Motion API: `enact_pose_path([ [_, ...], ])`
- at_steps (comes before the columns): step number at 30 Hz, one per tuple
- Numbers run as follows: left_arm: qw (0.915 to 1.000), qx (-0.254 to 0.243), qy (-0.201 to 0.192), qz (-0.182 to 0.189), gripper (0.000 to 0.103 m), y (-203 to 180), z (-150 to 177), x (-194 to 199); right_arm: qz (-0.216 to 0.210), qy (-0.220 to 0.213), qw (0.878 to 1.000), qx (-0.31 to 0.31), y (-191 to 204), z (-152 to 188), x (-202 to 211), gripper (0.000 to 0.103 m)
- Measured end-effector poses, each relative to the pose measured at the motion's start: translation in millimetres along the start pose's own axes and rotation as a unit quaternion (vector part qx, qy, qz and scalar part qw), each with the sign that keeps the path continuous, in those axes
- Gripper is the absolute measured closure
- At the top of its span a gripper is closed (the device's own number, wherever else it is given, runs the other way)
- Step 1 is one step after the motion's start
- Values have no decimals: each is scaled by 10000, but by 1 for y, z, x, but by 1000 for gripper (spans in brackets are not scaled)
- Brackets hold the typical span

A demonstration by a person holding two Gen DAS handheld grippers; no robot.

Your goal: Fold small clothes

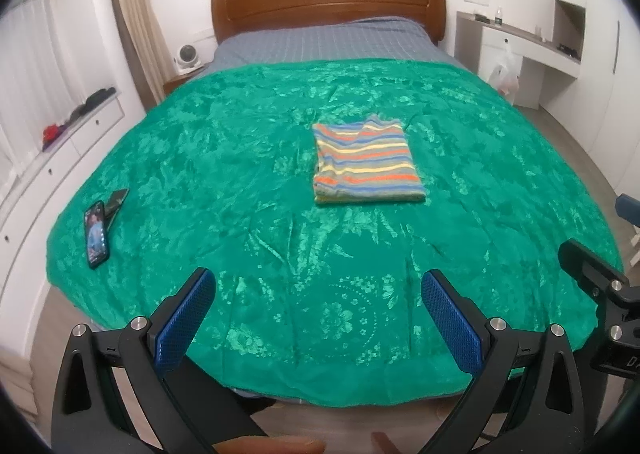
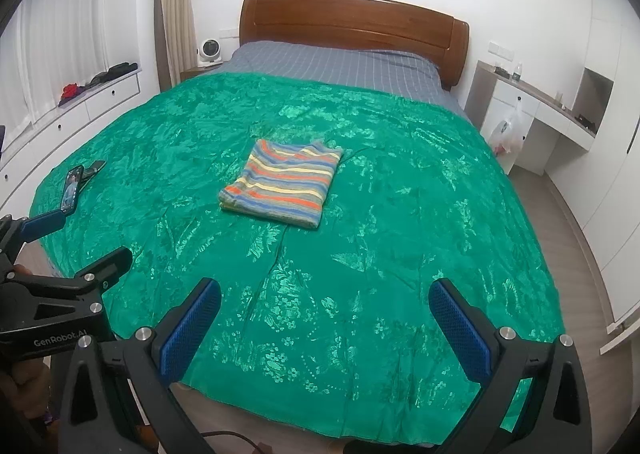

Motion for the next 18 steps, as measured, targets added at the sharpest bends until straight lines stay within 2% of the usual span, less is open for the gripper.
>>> enact_pose_path([
  [7, 9993, 140, -99, 329, 0, -2, 1, 4, 19, 14, 10000, -56, -4, 2, 0, 1],
  [18, 9996, 112, -137, 229, 0, -5, 0, 3, -3, 42, 9999, -115, -9, 4, -2, 1],
])
Point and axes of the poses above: each gripper's, at about its wrist camera, not at the fingertips, and x roughly against the way its jaws point, y to its left, z to its underside, the point moved 7 cm from there along -x, roughly the way its jaws point, and after that the axes turned 5 degrees about y, right-handed, at the moved point
